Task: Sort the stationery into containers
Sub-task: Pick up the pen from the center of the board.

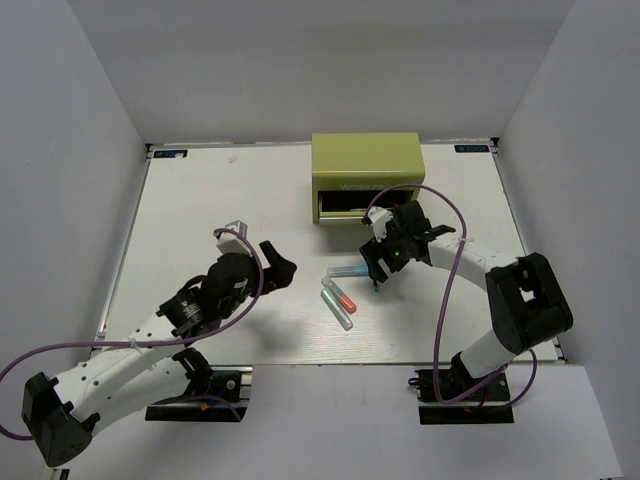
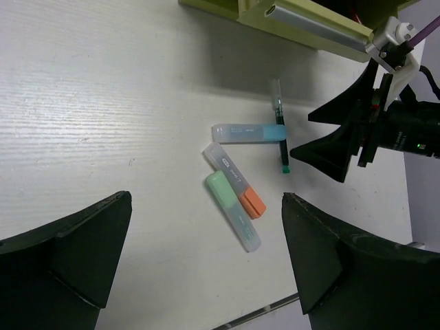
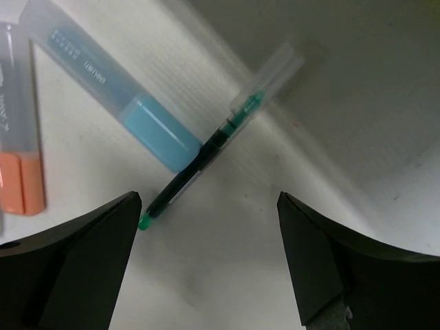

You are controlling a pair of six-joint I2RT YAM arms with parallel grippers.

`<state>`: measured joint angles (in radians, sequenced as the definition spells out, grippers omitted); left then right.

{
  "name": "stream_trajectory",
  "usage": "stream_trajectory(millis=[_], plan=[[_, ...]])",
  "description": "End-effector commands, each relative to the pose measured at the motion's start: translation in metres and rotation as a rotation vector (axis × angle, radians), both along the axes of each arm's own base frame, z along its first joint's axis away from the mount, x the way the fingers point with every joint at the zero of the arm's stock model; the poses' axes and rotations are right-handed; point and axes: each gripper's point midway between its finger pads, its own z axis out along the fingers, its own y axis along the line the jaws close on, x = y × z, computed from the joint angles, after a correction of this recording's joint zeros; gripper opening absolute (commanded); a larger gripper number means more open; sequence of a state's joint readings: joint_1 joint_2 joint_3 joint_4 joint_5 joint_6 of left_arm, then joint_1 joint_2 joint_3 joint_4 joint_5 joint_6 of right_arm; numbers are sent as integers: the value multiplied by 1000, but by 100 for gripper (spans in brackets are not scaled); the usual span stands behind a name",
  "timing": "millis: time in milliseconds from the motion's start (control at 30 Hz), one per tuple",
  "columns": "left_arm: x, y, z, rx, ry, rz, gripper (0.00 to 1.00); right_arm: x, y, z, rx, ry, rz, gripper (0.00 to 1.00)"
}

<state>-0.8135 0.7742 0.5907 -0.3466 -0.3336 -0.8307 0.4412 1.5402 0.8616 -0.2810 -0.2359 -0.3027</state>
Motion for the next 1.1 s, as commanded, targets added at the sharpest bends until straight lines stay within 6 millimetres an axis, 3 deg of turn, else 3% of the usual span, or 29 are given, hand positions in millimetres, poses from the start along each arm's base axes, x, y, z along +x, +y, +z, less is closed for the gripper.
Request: stream_trajectory(millis=[0,267,400,500,600,800,1067], plan=[[-5,3,-10,-28,57,41,100,31,16,18,17,-109,-45,86],[-5,3,-13,-22,64,40,100,28,22,0,-51,-124,-49,80],[-4,5,-17,-5,73,48,100,27,13,-10,-113,-140,-63,77],[-4,5,-16,-12,76,53,100,17,7,-17,-129,-125,-52,73],[-3,4,-15,-19,70,53,100,11,6,-19,-121,-106,-43,63],[-4,-1,-23,-12,90,37,100,-25,17,-25,-41,26,53,50],[-3,-5,-16,-29,80,29,100,-40,10,-26,-39,55,62,47]])
